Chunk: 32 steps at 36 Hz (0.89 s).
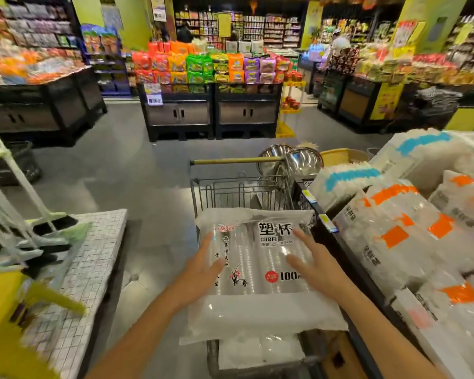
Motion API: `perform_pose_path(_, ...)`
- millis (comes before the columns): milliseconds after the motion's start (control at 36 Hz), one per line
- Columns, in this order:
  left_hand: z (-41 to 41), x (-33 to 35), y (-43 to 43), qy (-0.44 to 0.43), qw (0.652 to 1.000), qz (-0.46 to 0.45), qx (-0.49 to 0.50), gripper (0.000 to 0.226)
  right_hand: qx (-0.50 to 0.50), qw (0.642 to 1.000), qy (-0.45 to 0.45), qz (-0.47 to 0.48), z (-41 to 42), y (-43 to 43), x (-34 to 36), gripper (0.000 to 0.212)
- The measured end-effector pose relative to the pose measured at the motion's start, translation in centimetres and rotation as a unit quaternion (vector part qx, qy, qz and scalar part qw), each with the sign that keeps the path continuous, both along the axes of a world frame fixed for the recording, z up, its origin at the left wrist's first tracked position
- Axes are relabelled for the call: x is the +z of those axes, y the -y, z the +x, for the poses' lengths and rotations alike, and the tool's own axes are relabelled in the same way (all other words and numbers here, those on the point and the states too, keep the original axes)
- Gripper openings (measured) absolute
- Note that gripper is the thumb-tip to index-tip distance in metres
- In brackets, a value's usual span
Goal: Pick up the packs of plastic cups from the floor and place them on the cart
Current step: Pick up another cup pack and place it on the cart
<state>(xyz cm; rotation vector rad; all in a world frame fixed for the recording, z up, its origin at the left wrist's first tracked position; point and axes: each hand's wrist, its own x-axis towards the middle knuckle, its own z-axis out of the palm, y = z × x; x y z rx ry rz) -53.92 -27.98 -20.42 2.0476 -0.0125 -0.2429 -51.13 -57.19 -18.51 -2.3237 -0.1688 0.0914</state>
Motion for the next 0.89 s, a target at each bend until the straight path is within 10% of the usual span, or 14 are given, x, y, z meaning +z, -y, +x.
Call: perform_pose_path(889,30.0,-33.8,0.7,-0.146,0.982,0.009,0.119,0.072,0.055,0.993,-0.103,0.014,32.3,-1.6,-35.8,0.068)
